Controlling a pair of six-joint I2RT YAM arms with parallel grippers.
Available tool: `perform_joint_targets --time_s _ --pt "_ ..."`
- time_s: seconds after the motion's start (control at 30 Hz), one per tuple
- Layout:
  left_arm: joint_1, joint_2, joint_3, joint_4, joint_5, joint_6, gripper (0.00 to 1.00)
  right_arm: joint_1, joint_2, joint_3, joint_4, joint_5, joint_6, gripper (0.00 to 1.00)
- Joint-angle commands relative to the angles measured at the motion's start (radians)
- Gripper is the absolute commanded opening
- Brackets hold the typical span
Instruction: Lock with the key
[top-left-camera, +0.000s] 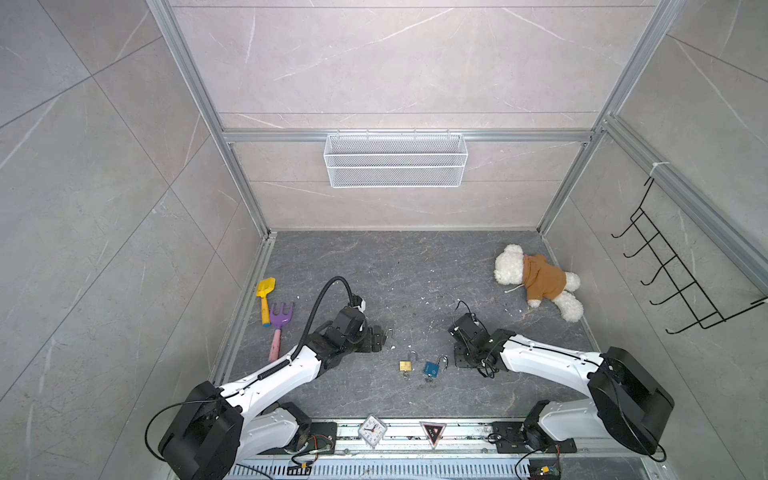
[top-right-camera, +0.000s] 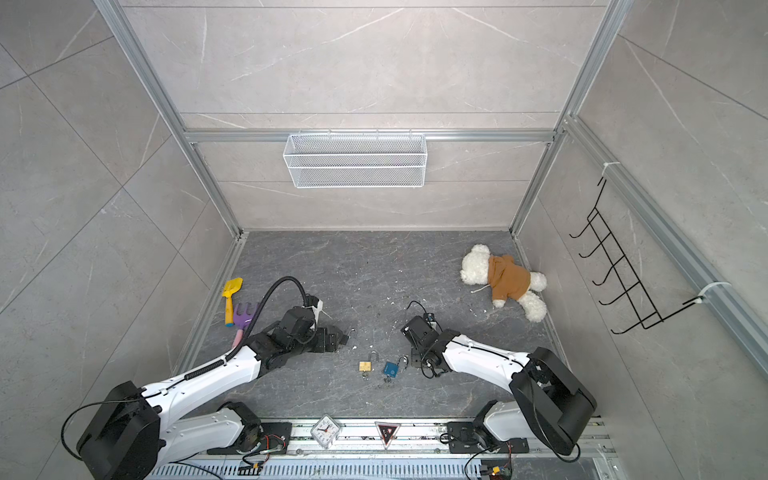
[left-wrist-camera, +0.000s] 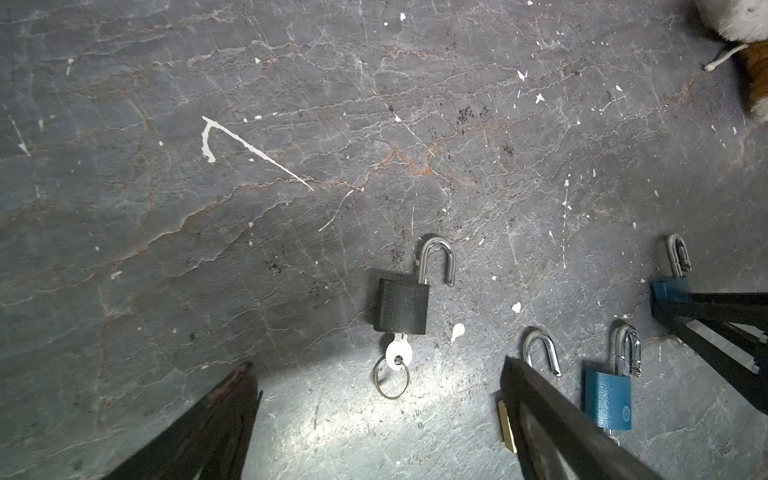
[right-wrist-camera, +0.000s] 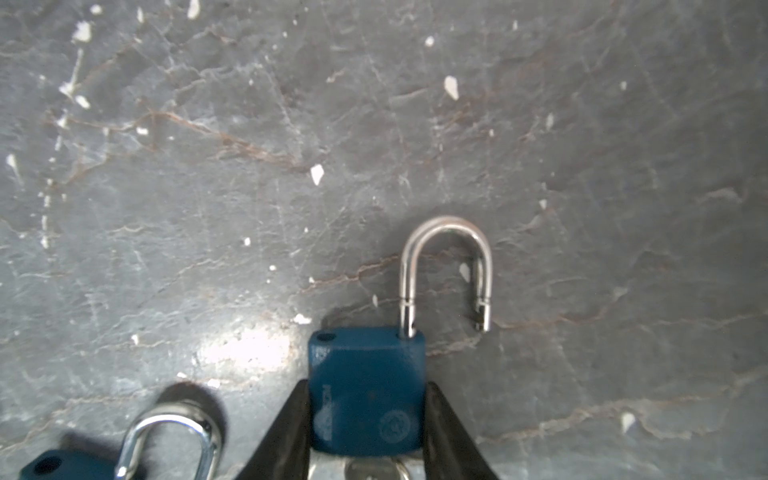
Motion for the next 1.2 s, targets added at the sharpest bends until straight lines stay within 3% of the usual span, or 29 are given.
perform_joint_targets --time_s 0.0,0.23,0.47,0.8,1.0,1.17 --pt "-0.013 0.006 0.018 0.059 0.043 0.004 0.93 0.016 -0.02 0.056 -0.023 0.001 -0.05 0.22" --pt "-0.029 0.043 0.027 0.192 0.192 -0.067 0.92 0.077 -0.122 0.077 0.074 -0.149 -0.207 0.17" --pt "-0.074 0.154 0.081 0.305 0.274 -0.143 0.91 0.159 -0.143 0.107 0.147 -0.212 -0.274 0.15" --pt "-0.104 0.292 0.14 0.421 0.353 -0.202 0.88 0.256 -0.101 0.173 0.171 -0.199 -0.314 0.15" --pt "-0.126 0.343 0.161 0.445 0.387 -0.21 0.72 0.266 -0.071 0.21 0.165 -0.183 -0.33 0.15" --pt "-0.134 0.361 0.168 0.445 0.4 -0.212 0.51 0.269 -0.056 0.225 0.162 -0.172 -0.336 0.15"
